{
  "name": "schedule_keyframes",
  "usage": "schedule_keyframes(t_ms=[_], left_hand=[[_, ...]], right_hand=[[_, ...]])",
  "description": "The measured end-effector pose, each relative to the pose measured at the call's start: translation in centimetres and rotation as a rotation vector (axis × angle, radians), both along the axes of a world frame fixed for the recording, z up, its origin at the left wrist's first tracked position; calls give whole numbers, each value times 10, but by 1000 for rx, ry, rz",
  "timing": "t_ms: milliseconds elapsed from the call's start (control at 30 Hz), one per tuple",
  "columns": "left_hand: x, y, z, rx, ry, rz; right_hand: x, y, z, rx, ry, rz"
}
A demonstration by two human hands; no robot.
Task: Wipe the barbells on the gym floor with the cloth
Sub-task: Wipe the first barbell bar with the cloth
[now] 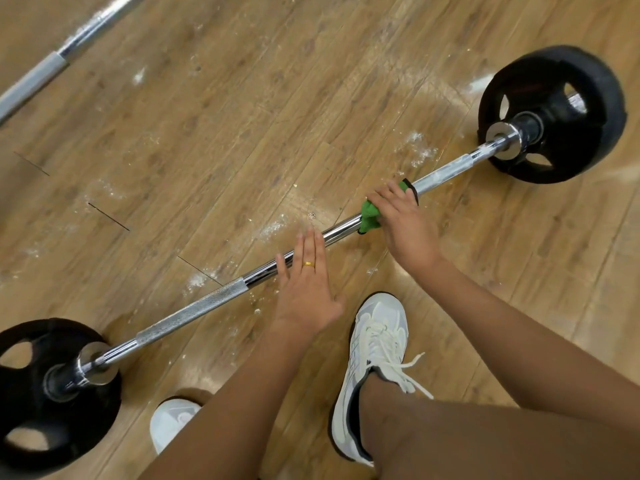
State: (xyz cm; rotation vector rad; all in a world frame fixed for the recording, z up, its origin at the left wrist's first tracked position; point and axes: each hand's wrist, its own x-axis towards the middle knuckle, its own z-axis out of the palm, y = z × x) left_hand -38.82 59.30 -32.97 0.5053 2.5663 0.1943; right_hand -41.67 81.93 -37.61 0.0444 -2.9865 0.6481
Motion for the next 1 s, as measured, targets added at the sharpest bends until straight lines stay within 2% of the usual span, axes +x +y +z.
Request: schedule_keyframes(t_ms=[200,367,533,633,733,900,1000], left_hand=[[13,2,-1,8,2,7],[20,3,-2,-7,1,1],[25,4,-2,9,-2,15],[27,4,-3,21,-5,14],[31,5,-5,36,-12,14],[42,7,-6,43,9,10],[50,7,-11,66,36,9]], right_hand=[[7,12,1,81,-17,189],[8,2,6,16,-38,-30],[14,-3,0,64,-35,158],[8,12,5,71,-77,70],[17,-7,6,43,-27,-20],[38,-18,12,20,-33,-6],[43,-5,11,84,-15,63]])
